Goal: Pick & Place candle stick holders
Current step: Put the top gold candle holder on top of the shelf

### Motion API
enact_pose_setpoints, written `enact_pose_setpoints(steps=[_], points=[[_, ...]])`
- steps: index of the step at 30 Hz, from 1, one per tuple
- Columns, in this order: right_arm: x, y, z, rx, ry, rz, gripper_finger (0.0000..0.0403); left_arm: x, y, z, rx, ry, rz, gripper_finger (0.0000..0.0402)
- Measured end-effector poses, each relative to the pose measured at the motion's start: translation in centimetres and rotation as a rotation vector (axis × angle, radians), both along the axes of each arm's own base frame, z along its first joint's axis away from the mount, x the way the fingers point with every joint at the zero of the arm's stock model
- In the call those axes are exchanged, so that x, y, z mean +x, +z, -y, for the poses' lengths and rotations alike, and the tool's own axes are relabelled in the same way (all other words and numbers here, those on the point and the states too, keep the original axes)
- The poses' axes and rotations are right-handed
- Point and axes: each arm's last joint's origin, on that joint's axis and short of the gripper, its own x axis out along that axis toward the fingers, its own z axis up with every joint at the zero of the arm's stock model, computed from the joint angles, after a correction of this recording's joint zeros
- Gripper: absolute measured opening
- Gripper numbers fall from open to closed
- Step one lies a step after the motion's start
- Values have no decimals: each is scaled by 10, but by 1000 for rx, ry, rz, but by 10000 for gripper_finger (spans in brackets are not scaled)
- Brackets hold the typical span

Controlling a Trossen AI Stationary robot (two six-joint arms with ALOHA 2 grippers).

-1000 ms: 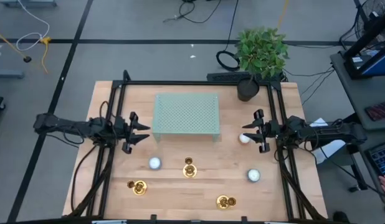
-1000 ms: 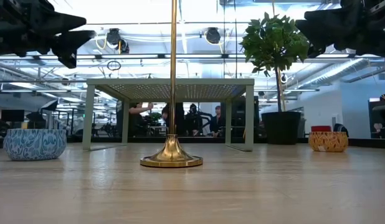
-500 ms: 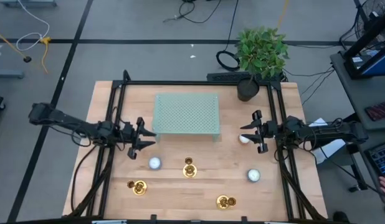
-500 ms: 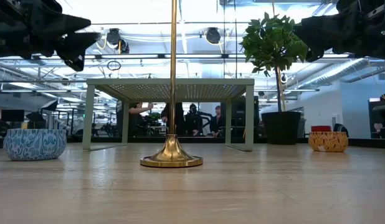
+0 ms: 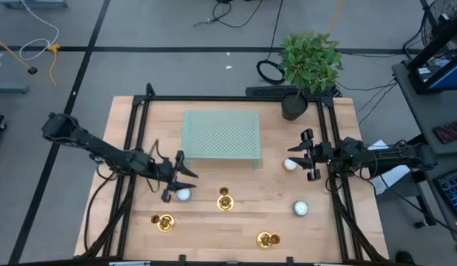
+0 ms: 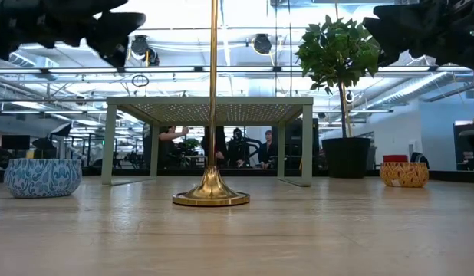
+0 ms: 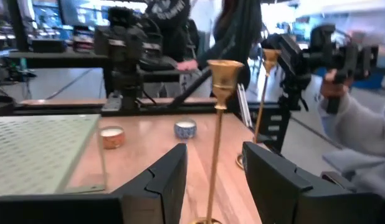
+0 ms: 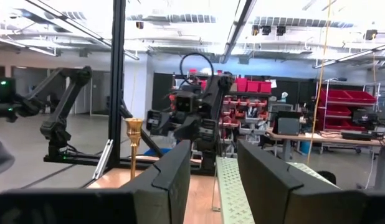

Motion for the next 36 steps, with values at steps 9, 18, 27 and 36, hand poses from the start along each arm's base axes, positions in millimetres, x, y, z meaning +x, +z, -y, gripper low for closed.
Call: enact_pose_setpoints(steps=[9,18,27,36], points=[[2,-3,0,33,10,-31,128,47,-7,22,4,-12,-108,163],[5,-6,0,65,20,-63,128,89,-12,38,16,-9,-138,163],[5,-5,0,121,37,-66,128,103,-19,42,27,37,-158,163],[5,-5,0,121,37,-63,128,104,-19,41,63,70,-149,119]])
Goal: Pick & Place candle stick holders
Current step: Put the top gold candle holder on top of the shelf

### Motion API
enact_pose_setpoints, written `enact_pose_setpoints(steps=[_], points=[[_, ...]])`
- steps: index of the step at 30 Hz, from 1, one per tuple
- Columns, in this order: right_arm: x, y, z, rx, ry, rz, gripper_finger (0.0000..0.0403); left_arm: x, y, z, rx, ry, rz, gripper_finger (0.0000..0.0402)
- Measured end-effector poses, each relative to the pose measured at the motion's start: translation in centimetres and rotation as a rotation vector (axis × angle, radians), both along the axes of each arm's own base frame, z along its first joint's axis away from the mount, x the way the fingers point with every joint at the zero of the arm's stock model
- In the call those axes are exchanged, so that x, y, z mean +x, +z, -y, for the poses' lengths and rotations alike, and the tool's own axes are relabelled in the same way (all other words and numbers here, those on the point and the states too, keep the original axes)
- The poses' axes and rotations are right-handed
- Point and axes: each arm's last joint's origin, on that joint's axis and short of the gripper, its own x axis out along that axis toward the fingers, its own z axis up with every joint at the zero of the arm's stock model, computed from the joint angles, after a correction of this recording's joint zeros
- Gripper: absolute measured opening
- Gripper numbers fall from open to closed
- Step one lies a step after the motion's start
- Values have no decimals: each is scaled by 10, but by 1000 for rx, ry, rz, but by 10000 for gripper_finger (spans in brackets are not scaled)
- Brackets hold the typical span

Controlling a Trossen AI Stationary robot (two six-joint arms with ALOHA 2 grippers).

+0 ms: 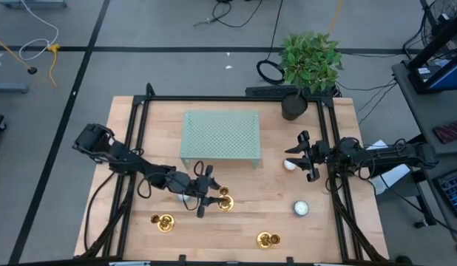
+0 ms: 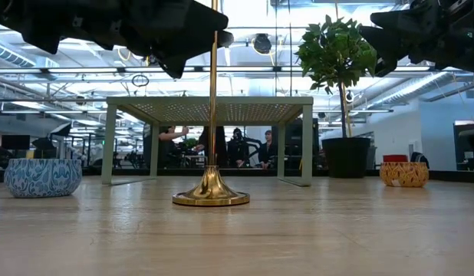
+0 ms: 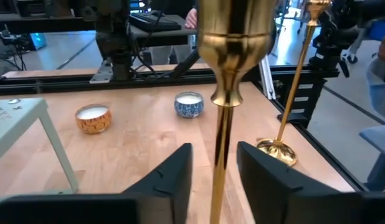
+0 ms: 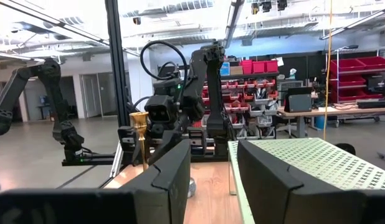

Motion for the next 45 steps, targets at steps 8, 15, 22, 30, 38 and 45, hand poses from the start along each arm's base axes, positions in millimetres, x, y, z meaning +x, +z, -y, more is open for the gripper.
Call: enact_pose_setpoints(steps=[8,15,22,30,38,45], points=[[0,0,0,-6,-3,0,128,1,0,-3,-13,13,-2,16],[0,0,0,-5,-4,0,128,1,5,-2,-47,12,45,34],[0,0,0,-5,-4,0,128,-8,29,-1,-96,33,126,19],[0,0,0,1,-3,0,128,-35,77,-16,-177,69,177,16],[0,0,0,-5,-5,1,128,-71,116,-54,-92,278,213,17],[0,0,0,-5,-5,1,128,-94,137,-94,-36,423,277,16]])
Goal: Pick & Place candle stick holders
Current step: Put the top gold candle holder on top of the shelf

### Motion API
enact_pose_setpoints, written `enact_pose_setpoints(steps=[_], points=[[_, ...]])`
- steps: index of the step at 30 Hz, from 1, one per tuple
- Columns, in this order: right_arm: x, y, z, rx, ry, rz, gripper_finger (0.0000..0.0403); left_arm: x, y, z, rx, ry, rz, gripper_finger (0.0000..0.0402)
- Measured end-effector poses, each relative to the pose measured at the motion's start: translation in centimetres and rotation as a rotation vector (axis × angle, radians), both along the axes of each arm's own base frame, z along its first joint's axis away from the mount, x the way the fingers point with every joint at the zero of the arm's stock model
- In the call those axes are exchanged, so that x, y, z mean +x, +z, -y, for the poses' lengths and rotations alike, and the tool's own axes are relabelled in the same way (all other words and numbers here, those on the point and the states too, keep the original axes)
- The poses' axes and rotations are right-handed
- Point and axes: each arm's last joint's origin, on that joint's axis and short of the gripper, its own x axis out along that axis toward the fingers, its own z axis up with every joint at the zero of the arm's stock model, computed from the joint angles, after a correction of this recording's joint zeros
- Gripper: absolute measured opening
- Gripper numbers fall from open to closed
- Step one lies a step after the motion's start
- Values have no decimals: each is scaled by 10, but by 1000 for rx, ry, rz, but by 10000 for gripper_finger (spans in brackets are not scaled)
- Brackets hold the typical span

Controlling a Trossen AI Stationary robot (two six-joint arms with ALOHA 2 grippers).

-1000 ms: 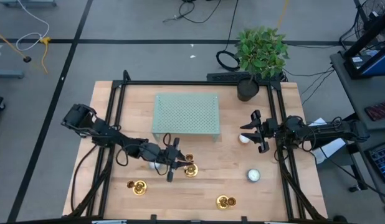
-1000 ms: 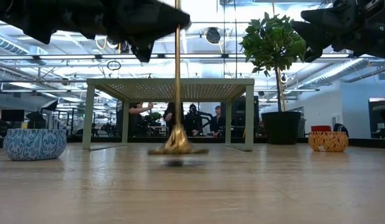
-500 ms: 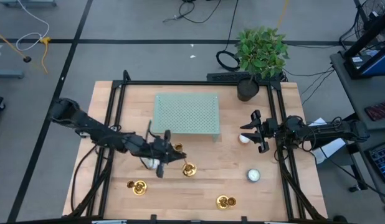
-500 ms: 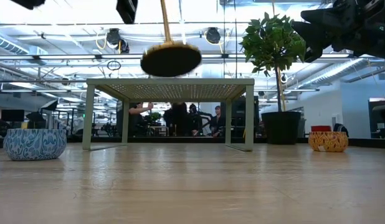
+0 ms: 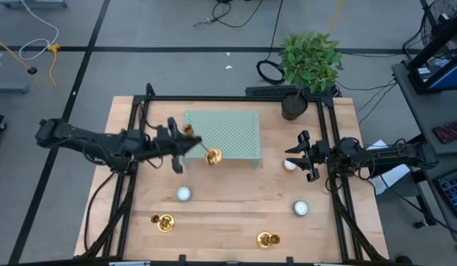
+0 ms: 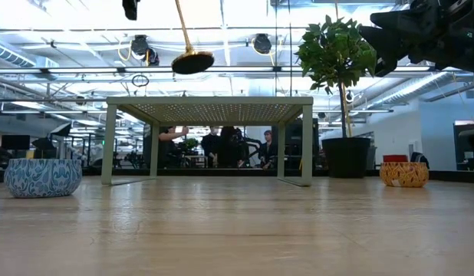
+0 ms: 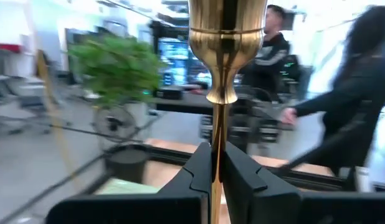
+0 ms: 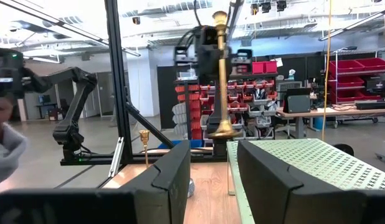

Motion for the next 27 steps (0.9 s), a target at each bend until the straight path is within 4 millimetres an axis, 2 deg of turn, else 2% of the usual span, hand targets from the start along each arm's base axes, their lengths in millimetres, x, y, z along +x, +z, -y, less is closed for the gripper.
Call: enact_pose_setpoints(steps=[9,15,20,27], points=[[0,0,0,0,-1,0,128,-19,0,-54,8,316,-76,16],[0,0,0,0,-1,0,128,-22,-11,-81,-45,412,-158,16],[0,0,0,-4,-2,0,128,-22,-16,-94,-81,428,-170,17],[0,0,0,-18,-5,1,128,-23,-16,-98,-64,427,-181,26]])
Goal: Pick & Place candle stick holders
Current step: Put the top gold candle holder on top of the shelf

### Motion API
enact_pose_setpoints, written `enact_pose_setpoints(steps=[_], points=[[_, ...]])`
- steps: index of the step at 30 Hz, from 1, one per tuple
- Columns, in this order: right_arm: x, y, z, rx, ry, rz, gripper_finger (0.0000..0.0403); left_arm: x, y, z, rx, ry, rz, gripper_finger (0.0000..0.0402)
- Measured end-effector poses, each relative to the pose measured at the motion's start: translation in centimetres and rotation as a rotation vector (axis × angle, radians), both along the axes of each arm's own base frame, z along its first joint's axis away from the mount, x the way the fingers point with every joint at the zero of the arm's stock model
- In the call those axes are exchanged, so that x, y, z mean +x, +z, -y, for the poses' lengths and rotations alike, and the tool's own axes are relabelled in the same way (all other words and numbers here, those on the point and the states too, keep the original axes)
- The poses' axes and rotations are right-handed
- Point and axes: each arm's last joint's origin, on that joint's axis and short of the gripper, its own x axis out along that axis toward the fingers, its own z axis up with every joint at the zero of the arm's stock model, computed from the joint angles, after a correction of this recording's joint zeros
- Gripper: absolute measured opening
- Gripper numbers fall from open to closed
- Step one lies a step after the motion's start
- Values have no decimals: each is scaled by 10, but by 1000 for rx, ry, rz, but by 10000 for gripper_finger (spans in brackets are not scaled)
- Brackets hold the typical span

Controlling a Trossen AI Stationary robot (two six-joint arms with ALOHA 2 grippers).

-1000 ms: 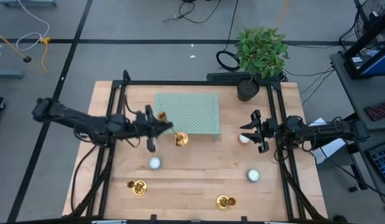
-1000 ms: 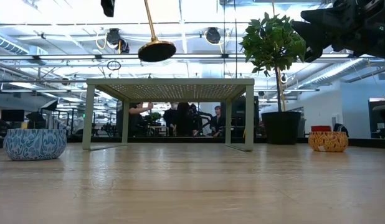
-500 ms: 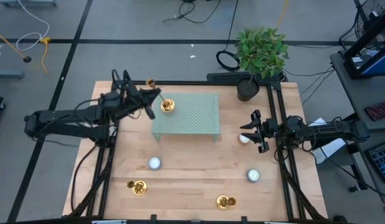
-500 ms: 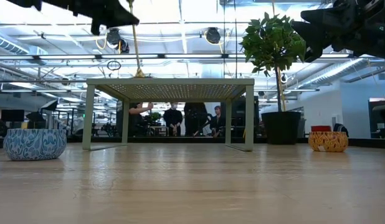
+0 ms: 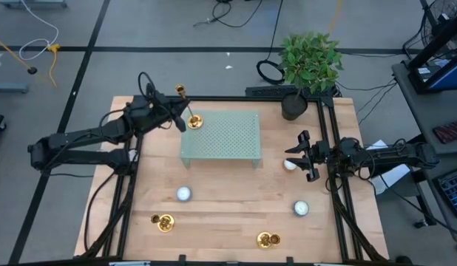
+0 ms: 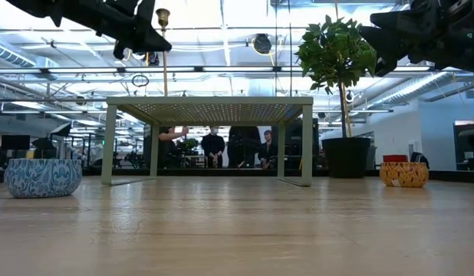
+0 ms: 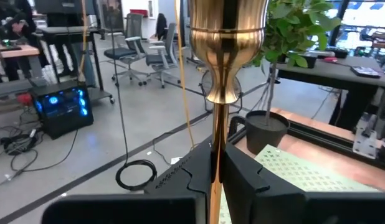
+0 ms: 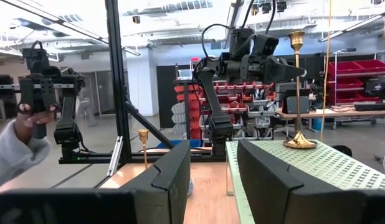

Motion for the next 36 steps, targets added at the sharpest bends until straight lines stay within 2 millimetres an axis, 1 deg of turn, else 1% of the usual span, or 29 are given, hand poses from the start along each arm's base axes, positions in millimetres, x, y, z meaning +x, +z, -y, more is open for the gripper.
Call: enact_pose_setpoints(steps=[4,14,17,23,27,32,36], points=[[0,0,0,-28,-7,3,128,1,-1,0,10,-14,-17,29],[0,0,0,-29,-8,3,128,1,-2,0,5,-14,-29,37],[0,0,0,-29,-7,2,128,1,-5,-1,-3,-14,-54,57],[0,0,0,-29,-7,1,128,0,-3,-1,1,10,-41,116],[0,0,0,-29,-8,1,128,0,-3,-1,-1,18,-40,146],[0,0,0,-26,-6,0,128,-1,-9,-1,-28,18,-92,168],[0,0,0,-26,-6,-2,128,-6,-13,5,-66,-8,-142,172]])
